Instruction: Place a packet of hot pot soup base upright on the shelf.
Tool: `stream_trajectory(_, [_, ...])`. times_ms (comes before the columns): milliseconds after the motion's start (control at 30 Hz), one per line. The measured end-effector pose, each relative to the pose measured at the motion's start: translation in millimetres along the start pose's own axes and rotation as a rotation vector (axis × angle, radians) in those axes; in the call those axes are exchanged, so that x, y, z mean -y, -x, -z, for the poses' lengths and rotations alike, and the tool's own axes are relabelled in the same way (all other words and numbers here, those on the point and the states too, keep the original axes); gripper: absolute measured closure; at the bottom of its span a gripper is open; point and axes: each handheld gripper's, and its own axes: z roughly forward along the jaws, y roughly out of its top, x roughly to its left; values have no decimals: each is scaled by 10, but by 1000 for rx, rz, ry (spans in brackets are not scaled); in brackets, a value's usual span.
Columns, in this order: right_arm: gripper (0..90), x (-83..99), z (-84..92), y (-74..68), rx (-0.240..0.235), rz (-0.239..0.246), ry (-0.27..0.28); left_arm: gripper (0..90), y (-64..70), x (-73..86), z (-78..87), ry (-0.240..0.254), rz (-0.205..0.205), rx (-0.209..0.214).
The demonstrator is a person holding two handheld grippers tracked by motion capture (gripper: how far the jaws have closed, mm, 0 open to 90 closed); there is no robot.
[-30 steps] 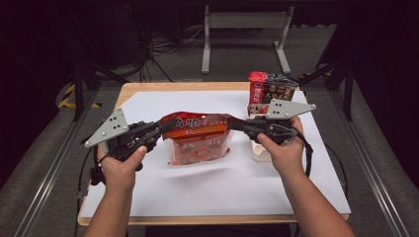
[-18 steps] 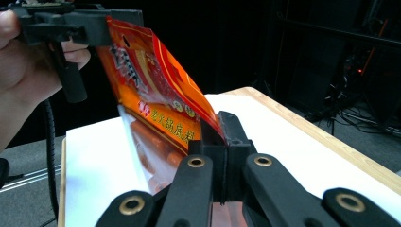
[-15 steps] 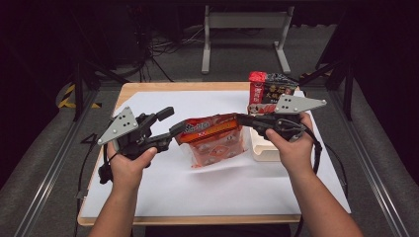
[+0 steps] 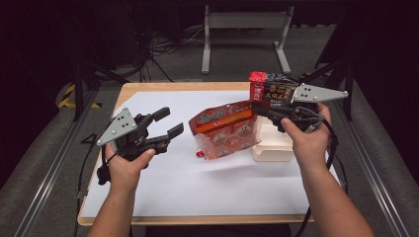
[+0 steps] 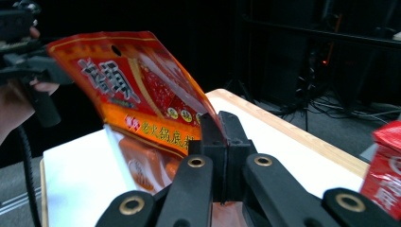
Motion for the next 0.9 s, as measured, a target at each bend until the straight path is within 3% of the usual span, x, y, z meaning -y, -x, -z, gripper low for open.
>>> stream_trajectory(433, [900,-68,218,175,107,-79,23,350,-51,47,27,-9,16,-10])
stream_trajectory(900, [900,-46,388,397,207,-220,65,351,-80,68,18,-15,25,-5])
